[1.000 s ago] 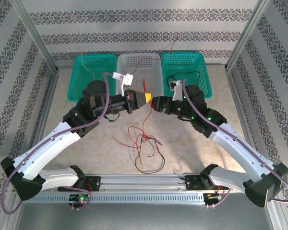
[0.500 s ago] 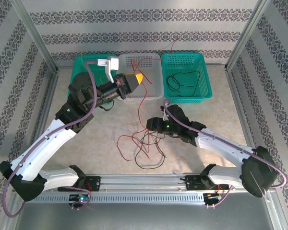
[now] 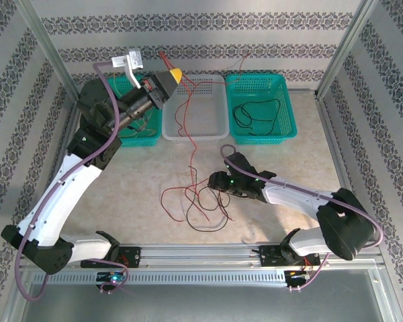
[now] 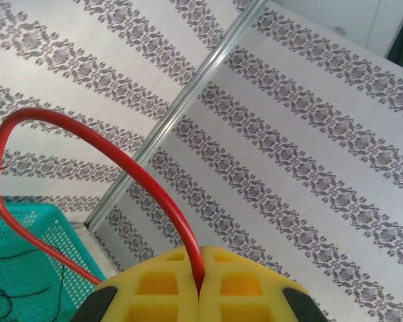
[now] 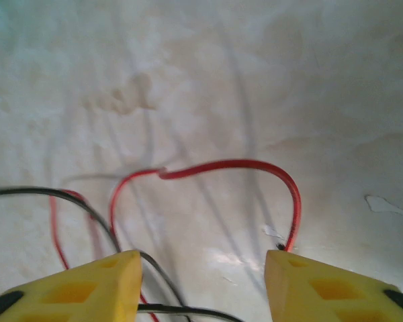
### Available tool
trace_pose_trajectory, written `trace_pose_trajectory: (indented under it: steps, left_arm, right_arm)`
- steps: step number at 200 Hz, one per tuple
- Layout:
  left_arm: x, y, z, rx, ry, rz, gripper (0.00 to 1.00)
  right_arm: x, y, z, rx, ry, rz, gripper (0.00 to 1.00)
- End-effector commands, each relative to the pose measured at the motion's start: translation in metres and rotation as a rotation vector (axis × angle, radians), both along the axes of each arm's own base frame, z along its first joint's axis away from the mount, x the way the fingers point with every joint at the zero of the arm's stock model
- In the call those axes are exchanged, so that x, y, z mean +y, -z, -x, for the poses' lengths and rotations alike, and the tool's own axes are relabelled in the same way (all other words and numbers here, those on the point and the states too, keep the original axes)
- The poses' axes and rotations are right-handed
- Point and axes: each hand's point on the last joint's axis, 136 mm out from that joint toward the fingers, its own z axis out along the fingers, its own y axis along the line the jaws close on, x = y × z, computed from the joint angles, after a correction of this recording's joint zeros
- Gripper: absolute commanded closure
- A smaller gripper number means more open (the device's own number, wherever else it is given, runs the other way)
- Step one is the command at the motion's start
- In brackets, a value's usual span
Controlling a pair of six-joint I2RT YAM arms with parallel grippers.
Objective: Untangle the cables
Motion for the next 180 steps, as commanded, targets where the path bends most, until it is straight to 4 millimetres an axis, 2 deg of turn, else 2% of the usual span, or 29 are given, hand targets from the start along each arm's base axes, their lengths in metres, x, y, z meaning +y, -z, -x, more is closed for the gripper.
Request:
trace_pose_trajectory:
  steps: [1,20,34,46,66,84,104,122,149,180]
  left_arm:
    - [0.009,-0.048,0.018,-0.117,0.015,0.039,1.0]
    - [0.013,-0.071,0.026,-0.163,0.008,0.026,1.0]
    - [0.015,-0.08,0.029,-0.172,-0.003,0.021,1.0]
    - [0.016,-0.083,0.029,-0.172,-0.004,0.027,1.0]
    - [0.014,-0.086,0.03,-0.172,0.017,0.046,1.0]
    - [0.011,-0.087,0.029,-0.17,0.031,0.057,1.0]
    - [0.011,-0.091,0.029,-0.176,0.033,0.07,1.0]
    - [0.012,-0.096,0.031,-0.185,0.038,0.075,1.0]
    - [0.012,-0.099,0.034,-0.188,0.052,0.088,1.0]
    - [0.012,-0.1,0.036,-0.184,0.061,0.096,1.0]
  right_arm:
    - [-0.008,0.027,0.01,0.081,0.032,0.062,0.56]
    - [-0.011,0.038,0.014,0.11,0.051,0.069,0.6]
    - [-0.008,0.024,0.013,0.061,0.043,0.042,0.61]
    - [-0.003,-0.005,0.009,-0.052,0.02,0.012,0.55]
    - [0.003,-0.07,0.008,-0.294,-0.043,-0.023,0.41]
    - [0.004,-0.118,0.013,-0.444,-0.088,-0.049,0.39]
    - [0.005,-0.15,0.022,-0.548,-0.121,-0.062,0.37]
    - [0.017,-0.174,0.034,-0.614,-0.183,-0.111,0.35]
    - [0.054,-0.196,0.049,-0.657,-0.296,-0.174,0.33]
    - [0.089,-0.201,0.04,-0.659,-0.324,-0.201,0.32]
